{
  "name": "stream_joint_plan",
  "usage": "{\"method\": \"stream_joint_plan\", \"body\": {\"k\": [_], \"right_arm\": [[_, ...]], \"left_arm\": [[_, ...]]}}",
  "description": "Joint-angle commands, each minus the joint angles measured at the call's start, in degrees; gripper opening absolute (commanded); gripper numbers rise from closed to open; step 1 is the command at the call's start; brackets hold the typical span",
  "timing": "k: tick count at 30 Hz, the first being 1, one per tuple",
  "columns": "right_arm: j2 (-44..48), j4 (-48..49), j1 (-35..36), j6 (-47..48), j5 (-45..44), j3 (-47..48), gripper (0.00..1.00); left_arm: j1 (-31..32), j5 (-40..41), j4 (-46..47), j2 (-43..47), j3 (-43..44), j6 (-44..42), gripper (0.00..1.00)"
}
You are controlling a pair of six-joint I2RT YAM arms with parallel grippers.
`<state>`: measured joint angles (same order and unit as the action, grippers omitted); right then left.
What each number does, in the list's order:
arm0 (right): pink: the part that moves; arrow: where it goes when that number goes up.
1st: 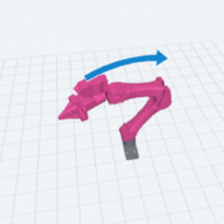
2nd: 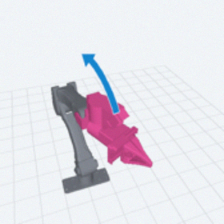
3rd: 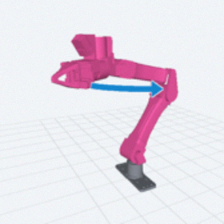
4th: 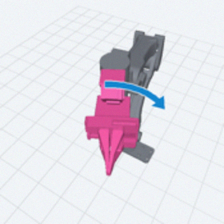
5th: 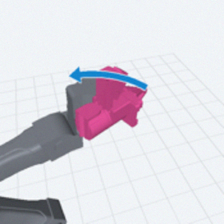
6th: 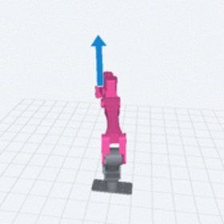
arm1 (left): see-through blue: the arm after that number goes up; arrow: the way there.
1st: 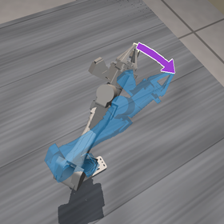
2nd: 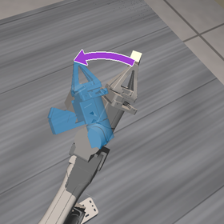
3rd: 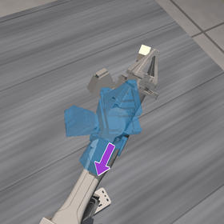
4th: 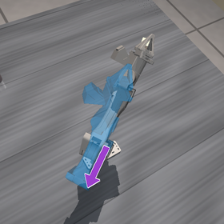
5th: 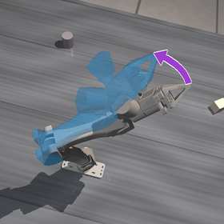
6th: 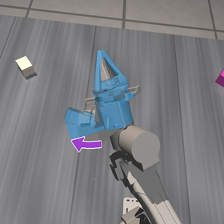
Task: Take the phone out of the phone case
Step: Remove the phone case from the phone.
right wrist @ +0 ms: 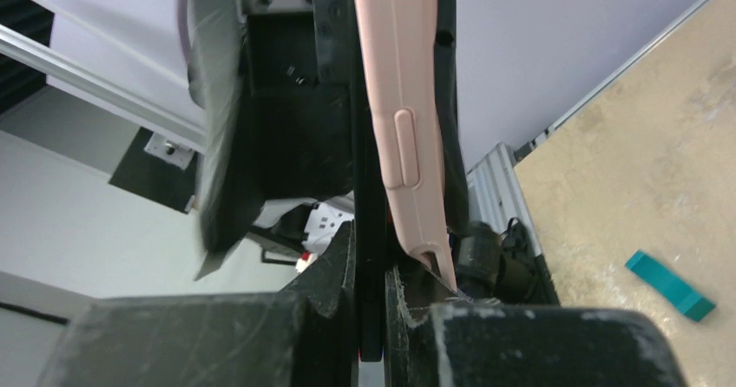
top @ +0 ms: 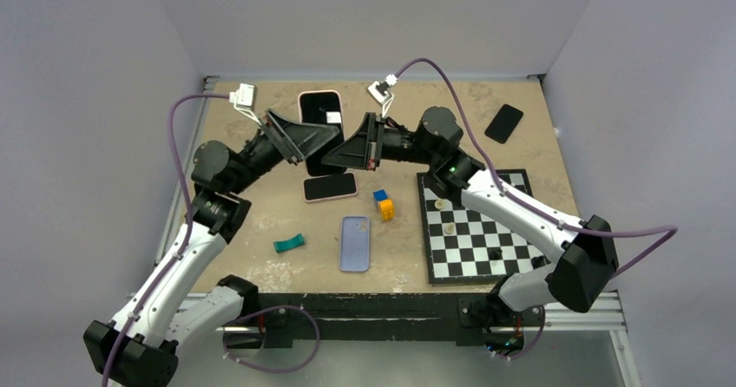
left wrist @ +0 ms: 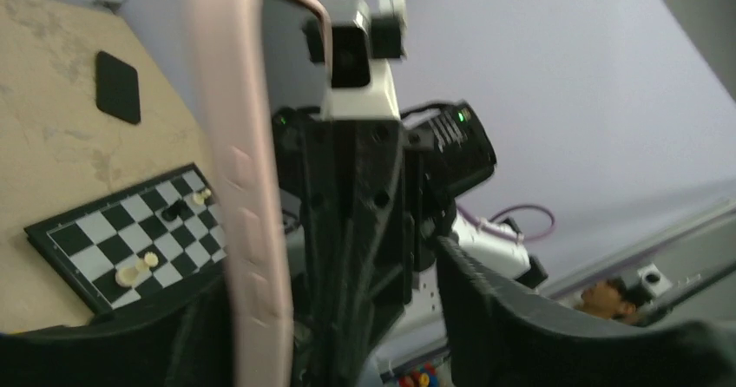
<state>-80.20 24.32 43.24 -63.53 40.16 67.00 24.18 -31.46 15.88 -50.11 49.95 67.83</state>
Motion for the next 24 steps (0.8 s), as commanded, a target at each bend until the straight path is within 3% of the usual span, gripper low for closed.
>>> {"method": "stream_joint_plan", "body": {"k": [1,6,17,24], "right_arm": [[4.05,7.53,-5.42,-5.28,1.13,-2.71,0.00],[7.42,7.99,-10.51,-8.58,8.20,-5.16,0.00],[9.45,10.70,-11.25,-11.93,9.50,-6.59,0.00],[9.63,12.43,-11.27,-13.56,9.42,-7.12,0.00]], "left_arm": [[1.83,-7.11,-12.25,5.08,3.51,-16.45,0.91],[1.70,-7.42,-17.93,6.61,2.49,-25.90,0.93],[1.83,-12.30,-2.70,1.55,-1.49,-21.68,0.88],[1.83,-11.08,-2.51,0.07,-0.78,-21.87,0.67]]}}
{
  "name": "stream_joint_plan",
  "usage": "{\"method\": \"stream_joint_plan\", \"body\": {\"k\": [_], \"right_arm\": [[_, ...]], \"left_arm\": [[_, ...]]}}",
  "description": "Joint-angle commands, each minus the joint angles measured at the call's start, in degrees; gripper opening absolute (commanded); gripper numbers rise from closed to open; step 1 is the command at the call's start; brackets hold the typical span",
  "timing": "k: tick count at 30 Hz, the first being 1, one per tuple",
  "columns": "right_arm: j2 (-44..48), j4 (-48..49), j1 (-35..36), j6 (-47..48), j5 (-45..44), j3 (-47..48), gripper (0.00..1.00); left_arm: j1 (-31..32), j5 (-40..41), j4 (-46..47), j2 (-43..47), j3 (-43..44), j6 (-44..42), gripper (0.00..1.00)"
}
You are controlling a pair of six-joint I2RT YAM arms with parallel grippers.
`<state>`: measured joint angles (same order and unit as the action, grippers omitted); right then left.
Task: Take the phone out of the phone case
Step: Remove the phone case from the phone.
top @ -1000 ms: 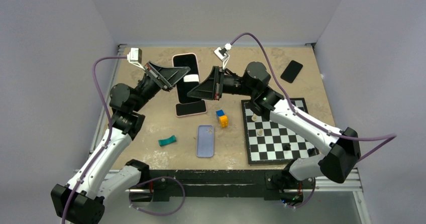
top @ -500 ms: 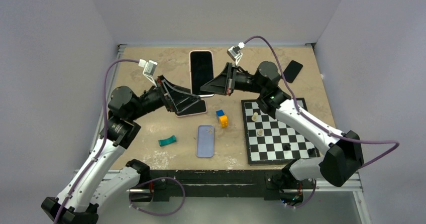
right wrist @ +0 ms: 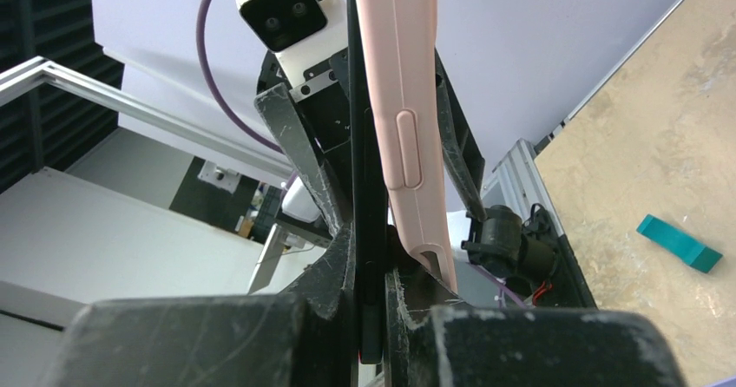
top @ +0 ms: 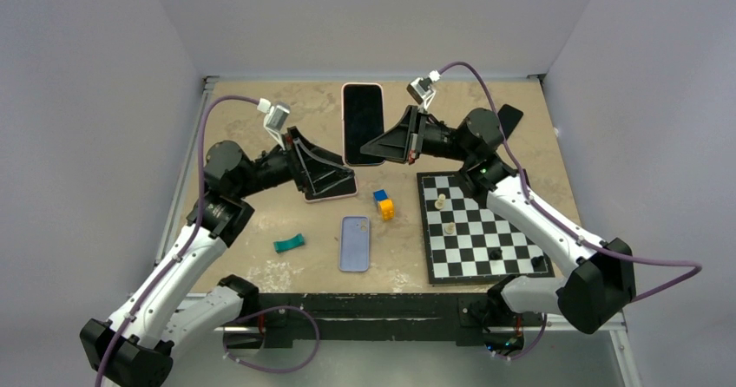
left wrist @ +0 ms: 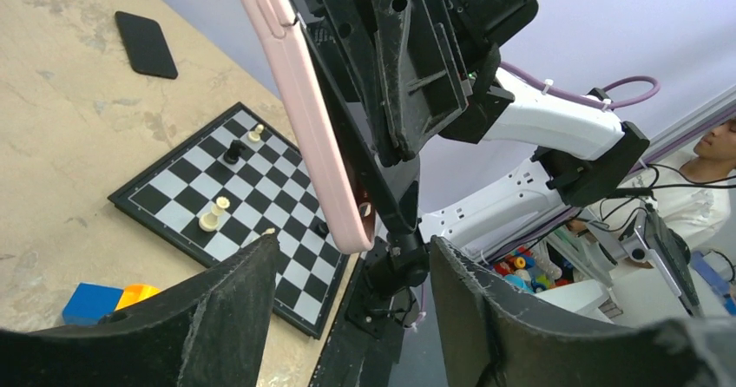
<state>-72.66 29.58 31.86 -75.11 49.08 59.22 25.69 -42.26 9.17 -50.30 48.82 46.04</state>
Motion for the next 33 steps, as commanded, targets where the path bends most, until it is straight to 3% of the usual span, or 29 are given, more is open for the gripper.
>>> {"method": "stream_joint_plan", "body": {"k": [1,6,20,23,28,31,33], "right_arm": [[2.09,7.57,0.10,-2.24,0.55,0.49,0.00],[1.66,10.58,0.20,-4.17,0.58,-0.43,0.00],[1.57,10.53,1.55,-3.09,-0.22,-1.67,0.00],[1.86,8.05,2.15,-1.08,-1.24,-1.42,0.00],[3.10,3.83,3.00,2.27,-2.35,-1.13,0.00],[4.30,3.60,3.04,2.84,-2.69,-1.79,0.00],[4.76,3.81,3.02,2.77,-2.85,-1.64,0.00]], "left_arm": [[0.32,0.17,3.54,0.18,0.58,-0.31,0.64],[0.32,0.87,2.78,-0.78,1.42,-0.47,0.49],[0.32,4.17,4.11,-5.34,5.71,3.35,0.44],[0.32,3.51,5.42,-8.00,7.10,5.00,0.32],[0.31,8.44,2.22,-8.66,5.26,5.09,0.00],[0.32,16.20,-5.75,-6.83,3.01,4.47,0.00],[0.32,16.90,-6.97,-6.38,0.76,5.73,0.00]]}}
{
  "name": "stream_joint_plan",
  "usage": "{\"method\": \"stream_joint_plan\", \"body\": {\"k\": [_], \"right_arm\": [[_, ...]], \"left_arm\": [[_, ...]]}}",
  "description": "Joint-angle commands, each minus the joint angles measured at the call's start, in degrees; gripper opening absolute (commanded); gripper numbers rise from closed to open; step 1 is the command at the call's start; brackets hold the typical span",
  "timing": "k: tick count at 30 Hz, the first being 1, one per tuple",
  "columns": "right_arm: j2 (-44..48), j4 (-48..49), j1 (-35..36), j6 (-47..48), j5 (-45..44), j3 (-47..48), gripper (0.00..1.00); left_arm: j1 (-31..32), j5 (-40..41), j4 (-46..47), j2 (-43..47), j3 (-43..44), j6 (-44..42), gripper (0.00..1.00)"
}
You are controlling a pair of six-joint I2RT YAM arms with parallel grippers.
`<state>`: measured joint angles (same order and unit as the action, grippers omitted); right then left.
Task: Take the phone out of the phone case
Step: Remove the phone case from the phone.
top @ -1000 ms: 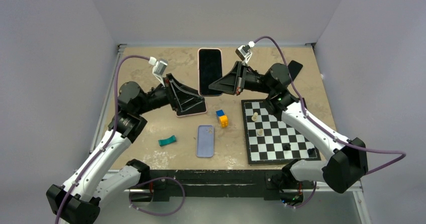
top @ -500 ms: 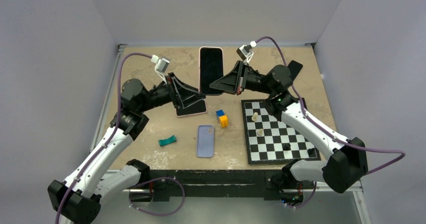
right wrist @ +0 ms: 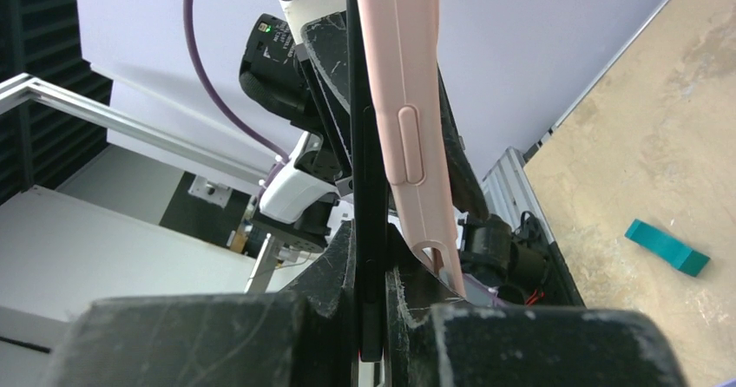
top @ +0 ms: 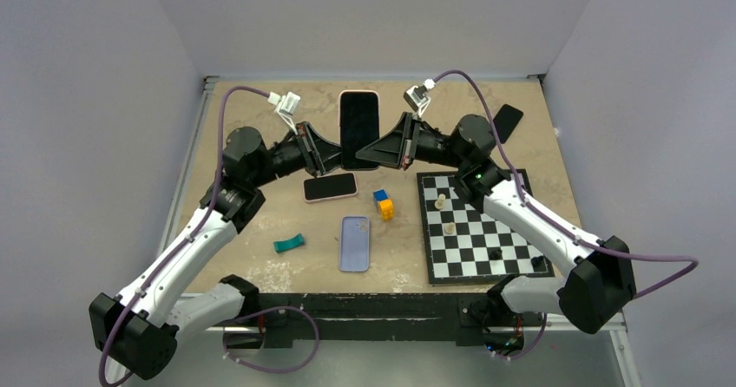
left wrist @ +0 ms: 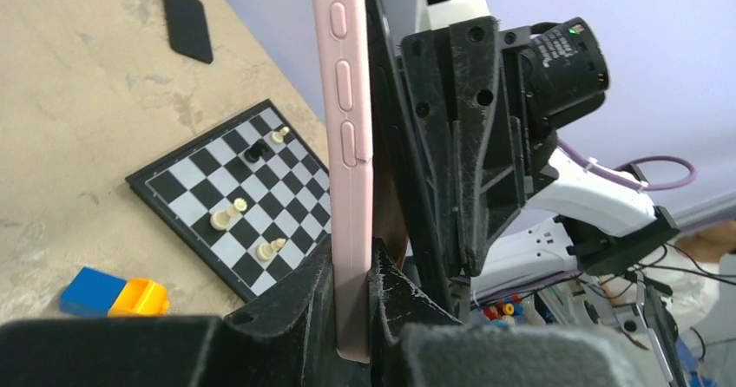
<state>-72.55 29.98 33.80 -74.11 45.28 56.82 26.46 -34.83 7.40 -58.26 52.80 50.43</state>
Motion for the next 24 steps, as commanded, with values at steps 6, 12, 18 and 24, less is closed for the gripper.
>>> {"method": "stream_joint_plan", "body": {"k": [6,12,18,24], "right_arm": [[3.69,5.93,2.05,-0.55,1.52,2.67,0.00],[1.50,8.91,9.34,-0.53,-2.07,-1.81,0.00],[5.70,13.07,11.21,-2.10,-4.93,-8.37,0.00],[15.08,-4.23,5.04,6.03,-8.40,-5.61,0.00]], "left_arm": [[-0.45,11.46,-1.29,4.69,-11.05,7.01,0.00],[-2.07,17.29,-2.57,5.23,-5.04,6.33,0.00],[-4.17,16.70,-6.65,2.65,0.43,3.08,0.00],[-3.83,6.95,-9.30,4.93,-8.43,0.90,0.00]]}}
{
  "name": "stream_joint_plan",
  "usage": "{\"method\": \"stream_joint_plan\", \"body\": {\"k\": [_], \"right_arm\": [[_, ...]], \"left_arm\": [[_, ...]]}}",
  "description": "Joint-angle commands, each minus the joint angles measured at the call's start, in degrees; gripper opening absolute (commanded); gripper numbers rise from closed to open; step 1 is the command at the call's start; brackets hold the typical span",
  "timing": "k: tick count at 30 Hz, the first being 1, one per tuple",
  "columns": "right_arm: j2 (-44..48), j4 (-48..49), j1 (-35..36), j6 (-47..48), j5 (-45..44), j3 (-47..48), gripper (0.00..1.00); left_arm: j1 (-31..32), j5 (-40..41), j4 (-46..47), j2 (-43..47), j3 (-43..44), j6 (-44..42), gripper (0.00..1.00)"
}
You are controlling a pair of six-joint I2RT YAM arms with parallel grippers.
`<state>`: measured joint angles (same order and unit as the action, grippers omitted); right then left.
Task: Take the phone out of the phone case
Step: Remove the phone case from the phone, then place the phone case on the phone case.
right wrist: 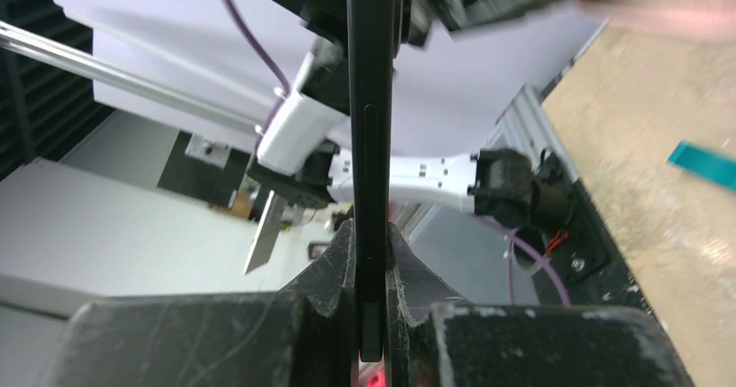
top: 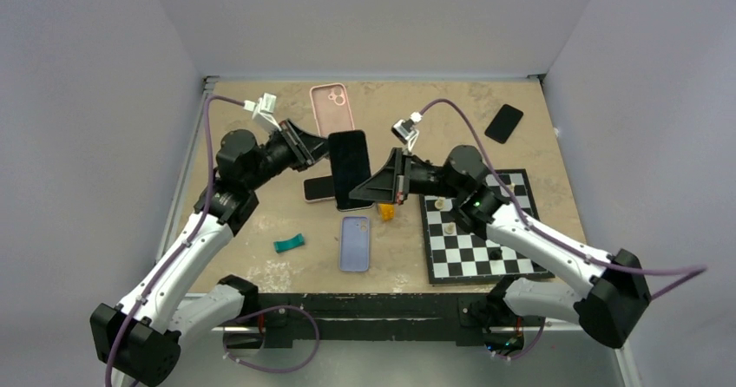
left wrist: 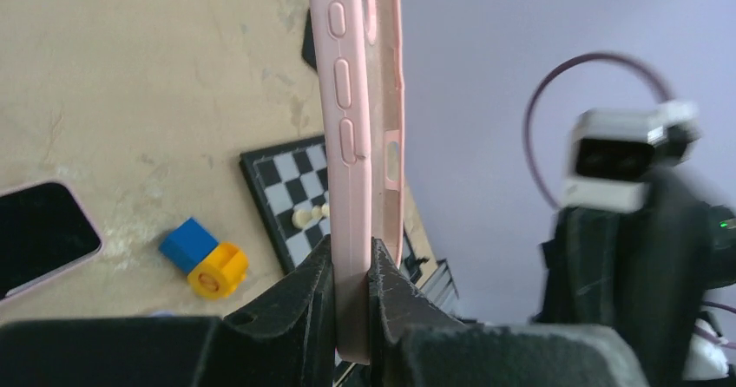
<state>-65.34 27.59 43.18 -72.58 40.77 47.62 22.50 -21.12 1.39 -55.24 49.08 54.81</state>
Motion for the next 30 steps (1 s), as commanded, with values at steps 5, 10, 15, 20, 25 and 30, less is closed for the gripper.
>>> {"method": "stream_joint_plan", "body": {"k": [5,10,15,20,25,30], "right_arm": [[12.86,-6.02,-13.50,5.04,-2.82,1.98,0.00],[13.88,-10.69,-17.91,8.15,-1.99,3.96,0.00],[14.18,-12.50,-18.27,9.17,-2.79,4.48,0.00],[13.55,-11.26,-18.31,8.46,-2.76,2.53,0.00],[13.17,-9.93,-18.34,7.52,-2.41,1.29,0.00],[13.66,-10.10,-18.36,7.51,-2.42,0.64,0.00]], "left_arm": [[6.70,-2.22,-14.82,11.30,-11.51,-9.36,0.00],[11.81,0.68,-11.84,17.51,-24.10,0.09,0.00],[16.48,2.81,-4.13,21.20,-37.59,10.84,0.00],[18.84,2.31,5.16,14.93,-42.12,13.88,0.00],[19.93,2.18,15.99,6.73,-43.63,16.86,0.00],[20.21,3.87,16.37,4.38,-42.44,16.68,0.00]]}}
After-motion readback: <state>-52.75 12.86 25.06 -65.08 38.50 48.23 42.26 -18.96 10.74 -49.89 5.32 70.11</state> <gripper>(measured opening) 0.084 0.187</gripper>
